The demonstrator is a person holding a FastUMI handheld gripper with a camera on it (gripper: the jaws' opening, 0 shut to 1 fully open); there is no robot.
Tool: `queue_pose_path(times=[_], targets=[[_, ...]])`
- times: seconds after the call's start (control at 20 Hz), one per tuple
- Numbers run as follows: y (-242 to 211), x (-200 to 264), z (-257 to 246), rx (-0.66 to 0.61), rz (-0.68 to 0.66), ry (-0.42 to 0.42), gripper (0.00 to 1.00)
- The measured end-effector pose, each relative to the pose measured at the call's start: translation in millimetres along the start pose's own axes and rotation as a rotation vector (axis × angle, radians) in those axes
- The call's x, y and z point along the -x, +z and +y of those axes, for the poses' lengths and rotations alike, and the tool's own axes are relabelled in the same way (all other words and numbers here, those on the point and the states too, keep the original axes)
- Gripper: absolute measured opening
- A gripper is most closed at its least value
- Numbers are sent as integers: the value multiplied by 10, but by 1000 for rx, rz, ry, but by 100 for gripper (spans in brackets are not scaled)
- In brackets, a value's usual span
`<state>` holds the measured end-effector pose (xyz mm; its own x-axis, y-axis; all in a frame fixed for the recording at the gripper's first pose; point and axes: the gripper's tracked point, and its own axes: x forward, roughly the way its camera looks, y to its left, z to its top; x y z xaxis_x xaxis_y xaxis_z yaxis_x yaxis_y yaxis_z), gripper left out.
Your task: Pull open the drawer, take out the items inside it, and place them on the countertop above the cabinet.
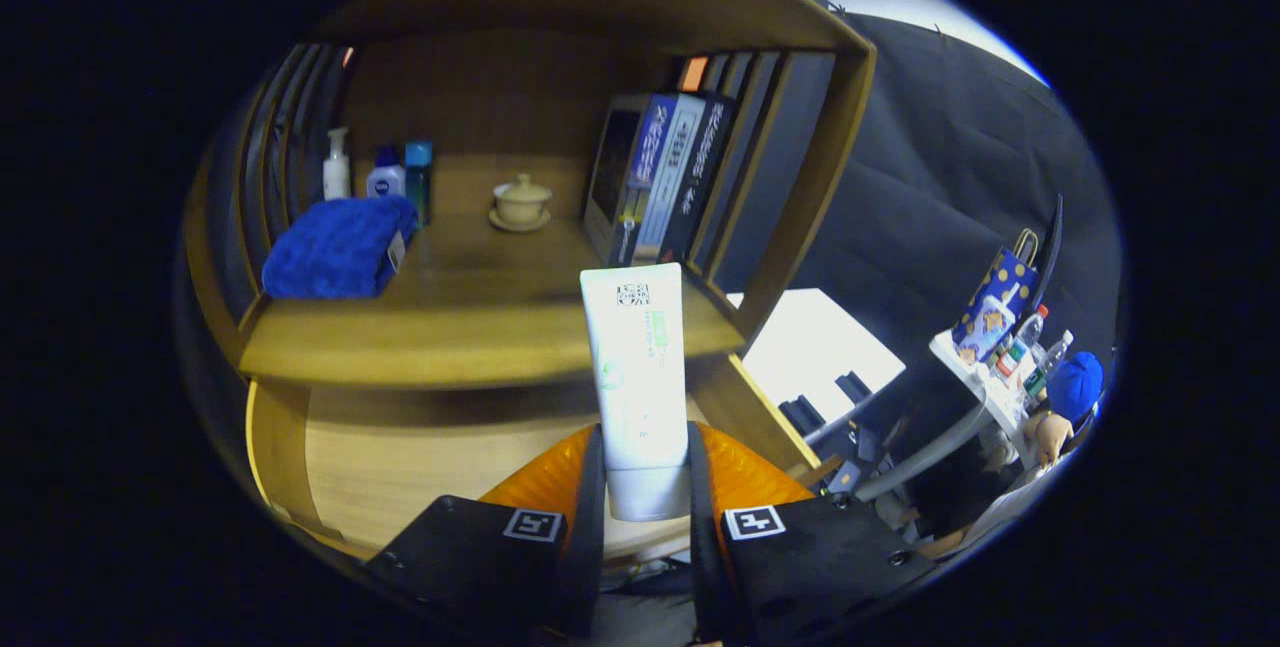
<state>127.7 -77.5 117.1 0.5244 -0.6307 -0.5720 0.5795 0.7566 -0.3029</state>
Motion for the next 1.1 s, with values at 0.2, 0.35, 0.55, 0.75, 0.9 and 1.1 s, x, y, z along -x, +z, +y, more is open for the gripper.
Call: queue_pose_path(times=[0.2,0.35,0.55,0.75,0.9,1.1], targets=[[318,-179,172,-28,-98,80,45],[504,-365,247,-22,-143,107,45],[696,-716,447,-30,-179,169,45],[653,-1070,656,-27,-128,212,45],[601,-1324,871,-26,-83,269,45],[511,-1548,1043,-24,-29,309,45]])
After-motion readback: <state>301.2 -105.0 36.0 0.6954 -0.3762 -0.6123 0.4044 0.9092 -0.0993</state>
